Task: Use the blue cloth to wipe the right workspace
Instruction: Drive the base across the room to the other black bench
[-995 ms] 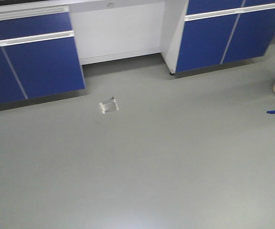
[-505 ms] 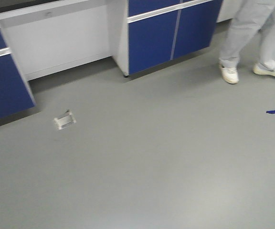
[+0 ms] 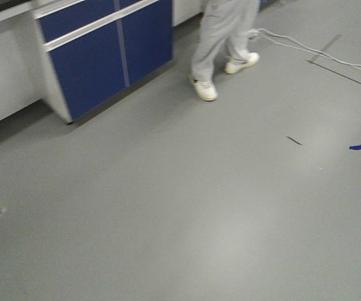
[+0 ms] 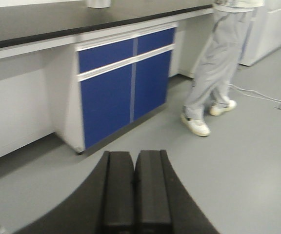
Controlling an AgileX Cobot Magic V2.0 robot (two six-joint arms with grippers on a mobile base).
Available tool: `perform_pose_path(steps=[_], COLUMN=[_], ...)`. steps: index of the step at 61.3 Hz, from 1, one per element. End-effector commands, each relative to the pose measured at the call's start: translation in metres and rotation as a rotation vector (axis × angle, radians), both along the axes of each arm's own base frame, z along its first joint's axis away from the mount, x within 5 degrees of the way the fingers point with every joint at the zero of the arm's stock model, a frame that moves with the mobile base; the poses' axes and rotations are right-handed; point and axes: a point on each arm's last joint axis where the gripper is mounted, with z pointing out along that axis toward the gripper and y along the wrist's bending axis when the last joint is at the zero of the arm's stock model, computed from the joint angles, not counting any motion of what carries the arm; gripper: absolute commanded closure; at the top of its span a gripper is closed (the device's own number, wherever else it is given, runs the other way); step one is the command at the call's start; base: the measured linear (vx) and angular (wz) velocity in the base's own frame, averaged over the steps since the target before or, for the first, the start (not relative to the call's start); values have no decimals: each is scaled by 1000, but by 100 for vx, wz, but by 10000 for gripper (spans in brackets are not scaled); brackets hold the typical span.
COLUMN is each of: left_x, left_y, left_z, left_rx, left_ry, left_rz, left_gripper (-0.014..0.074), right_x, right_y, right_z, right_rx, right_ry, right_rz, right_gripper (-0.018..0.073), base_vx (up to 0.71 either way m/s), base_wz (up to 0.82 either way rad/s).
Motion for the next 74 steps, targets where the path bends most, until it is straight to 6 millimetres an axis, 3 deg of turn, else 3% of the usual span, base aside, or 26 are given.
perform_pose_path(steps=[1, 34, 74], left_x=[1, 1, 1], left_y=[-1, -1, -1], left_z=[-2, -2, -2], left_rx=[-9, -9, -9], left_ry=[-63, -63, -63], left_rz=[-14, -14, -14], left_gripper=[602, 602, 602], right_x=[3, 3, 3], right_y=[-3, -3, -3], right_z=[17, 17, 17], right_rx=[-24, -24, -24], right_ry=[-98, -98, -98], right_rz=[-28, -28, -28], right_gripper=[559, 559, 559], base_vx=[18, 23, 30], base_wz=[-70, -38, 22])
